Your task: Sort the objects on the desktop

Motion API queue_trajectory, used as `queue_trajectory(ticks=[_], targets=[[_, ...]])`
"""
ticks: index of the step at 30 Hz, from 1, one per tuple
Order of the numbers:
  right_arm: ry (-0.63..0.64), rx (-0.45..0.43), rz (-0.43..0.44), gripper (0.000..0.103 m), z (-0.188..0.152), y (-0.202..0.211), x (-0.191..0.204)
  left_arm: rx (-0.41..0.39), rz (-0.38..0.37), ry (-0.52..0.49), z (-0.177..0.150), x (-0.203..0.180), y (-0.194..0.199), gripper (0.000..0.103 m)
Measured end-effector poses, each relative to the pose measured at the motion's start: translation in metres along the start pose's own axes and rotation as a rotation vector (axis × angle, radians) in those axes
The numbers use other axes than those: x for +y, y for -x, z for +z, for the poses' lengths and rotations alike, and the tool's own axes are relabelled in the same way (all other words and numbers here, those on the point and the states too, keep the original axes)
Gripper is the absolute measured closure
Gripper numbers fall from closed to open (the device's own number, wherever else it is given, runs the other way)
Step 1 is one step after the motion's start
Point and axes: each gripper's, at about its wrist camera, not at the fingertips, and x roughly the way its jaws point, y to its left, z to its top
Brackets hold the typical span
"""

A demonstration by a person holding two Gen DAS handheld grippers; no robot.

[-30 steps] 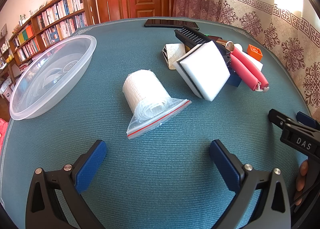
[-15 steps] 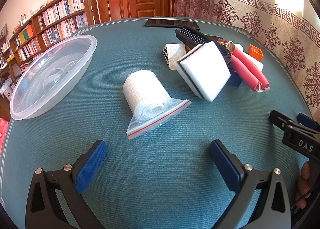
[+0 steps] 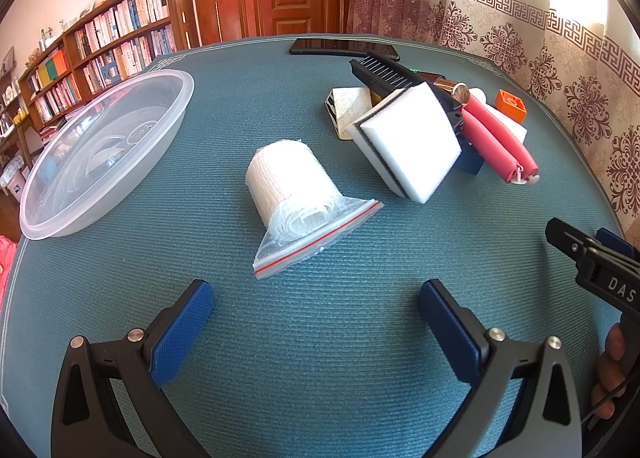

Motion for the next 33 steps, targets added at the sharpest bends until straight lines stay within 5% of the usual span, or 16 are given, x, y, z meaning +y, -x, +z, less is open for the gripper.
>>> queue_trajectory(ticks=[33], targets=[[0.001,0.002,0.01,0.0,-0.0035,0.0034,-0.0009,0.0,0.0,0.0,-0.0007,0.0012,0.0007,0.0]])
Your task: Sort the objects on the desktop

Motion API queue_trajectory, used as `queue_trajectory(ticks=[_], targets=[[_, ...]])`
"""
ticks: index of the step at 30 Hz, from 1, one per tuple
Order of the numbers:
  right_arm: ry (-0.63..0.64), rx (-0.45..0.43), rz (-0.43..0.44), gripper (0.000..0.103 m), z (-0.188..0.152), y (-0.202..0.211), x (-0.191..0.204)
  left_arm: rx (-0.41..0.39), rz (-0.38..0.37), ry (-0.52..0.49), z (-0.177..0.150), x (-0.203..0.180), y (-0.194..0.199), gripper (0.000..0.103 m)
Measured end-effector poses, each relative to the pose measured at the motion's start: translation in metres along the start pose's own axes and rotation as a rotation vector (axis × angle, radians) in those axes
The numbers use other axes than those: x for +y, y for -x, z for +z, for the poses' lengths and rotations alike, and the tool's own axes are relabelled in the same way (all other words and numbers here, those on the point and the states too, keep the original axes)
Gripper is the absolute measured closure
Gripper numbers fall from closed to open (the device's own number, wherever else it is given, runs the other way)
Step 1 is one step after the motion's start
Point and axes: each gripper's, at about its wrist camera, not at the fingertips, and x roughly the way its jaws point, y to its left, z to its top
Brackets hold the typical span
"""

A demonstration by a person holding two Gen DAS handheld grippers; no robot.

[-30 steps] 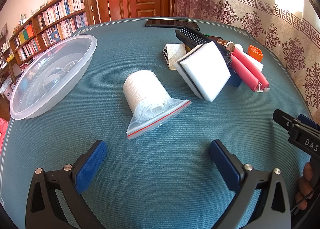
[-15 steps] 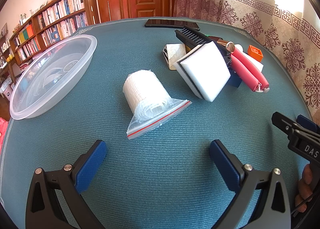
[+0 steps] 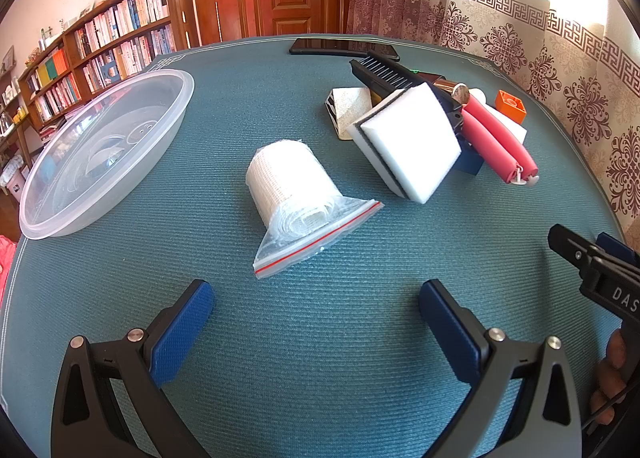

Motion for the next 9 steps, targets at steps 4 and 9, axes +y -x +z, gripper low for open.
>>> queue_trajectory(ticks=[4,9], targets=[[-0.004,0.0,0.001,0.0,-0.0012,0.0008,-0.0012,0.0,0.0,0.0,0.0,0.0002,0.0001,0.0],[-0.002,0.0,0.0,0.0,-0.002,0.0009,-0.0009,0.0,0.0,0.0,-0.0001,0.0003,0.0001,0.0]])
